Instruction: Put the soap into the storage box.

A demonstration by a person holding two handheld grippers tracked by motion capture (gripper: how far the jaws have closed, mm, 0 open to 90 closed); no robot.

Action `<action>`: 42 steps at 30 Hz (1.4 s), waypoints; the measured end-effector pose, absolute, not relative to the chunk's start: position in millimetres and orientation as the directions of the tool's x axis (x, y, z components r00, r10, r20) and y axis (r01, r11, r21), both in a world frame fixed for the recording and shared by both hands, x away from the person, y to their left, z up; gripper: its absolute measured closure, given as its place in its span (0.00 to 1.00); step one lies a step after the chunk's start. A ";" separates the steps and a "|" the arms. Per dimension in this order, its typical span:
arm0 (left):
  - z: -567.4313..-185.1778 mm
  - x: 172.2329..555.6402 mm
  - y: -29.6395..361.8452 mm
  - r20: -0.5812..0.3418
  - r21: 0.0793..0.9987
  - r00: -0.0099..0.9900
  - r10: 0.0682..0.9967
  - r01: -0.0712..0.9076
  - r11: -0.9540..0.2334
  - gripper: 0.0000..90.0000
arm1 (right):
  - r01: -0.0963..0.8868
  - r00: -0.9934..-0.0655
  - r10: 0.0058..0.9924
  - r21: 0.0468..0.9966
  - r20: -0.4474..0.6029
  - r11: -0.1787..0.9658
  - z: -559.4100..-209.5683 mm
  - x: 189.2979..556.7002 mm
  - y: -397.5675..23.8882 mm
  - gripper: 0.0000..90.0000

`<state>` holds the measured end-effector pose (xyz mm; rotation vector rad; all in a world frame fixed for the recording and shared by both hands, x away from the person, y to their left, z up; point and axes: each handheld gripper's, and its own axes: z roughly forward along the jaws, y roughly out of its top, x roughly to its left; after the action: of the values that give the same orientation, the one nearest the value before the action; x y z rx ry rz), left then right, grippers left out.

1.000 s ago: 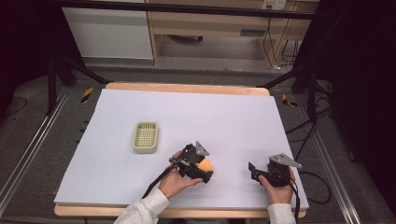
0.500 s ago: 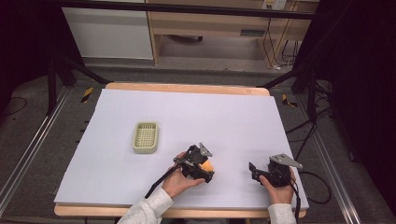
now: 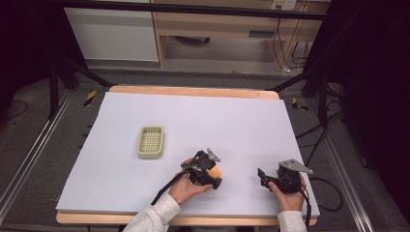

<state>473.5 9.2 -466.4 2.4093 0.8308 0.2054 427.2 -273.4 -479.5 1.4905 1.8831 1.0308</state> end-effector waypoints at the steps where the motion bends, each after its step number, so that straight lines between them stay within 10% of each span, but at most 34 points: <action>1: -466.2 473.6 8.9 -0.036 0.565 0.795 0.606 0.516 -0.644 0.28 | 0.567 -0.258 0.964 0.817 0.056 0.104 -479.5 427.3 -273.4 0.15; 42: -449.2 465.2 19.2 -0.040 0.571 0.797 0.602 0.513 -0.641 0.29 | 0.565 -0.257 0.965 0.818 0.054 0.105 -479.6 427.4 -274.0 0.16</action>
<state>465.2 19.2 -449.2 2.4080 0.8241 0.2060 427.4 -274.0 -479.6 1.4880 1.8808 1.0299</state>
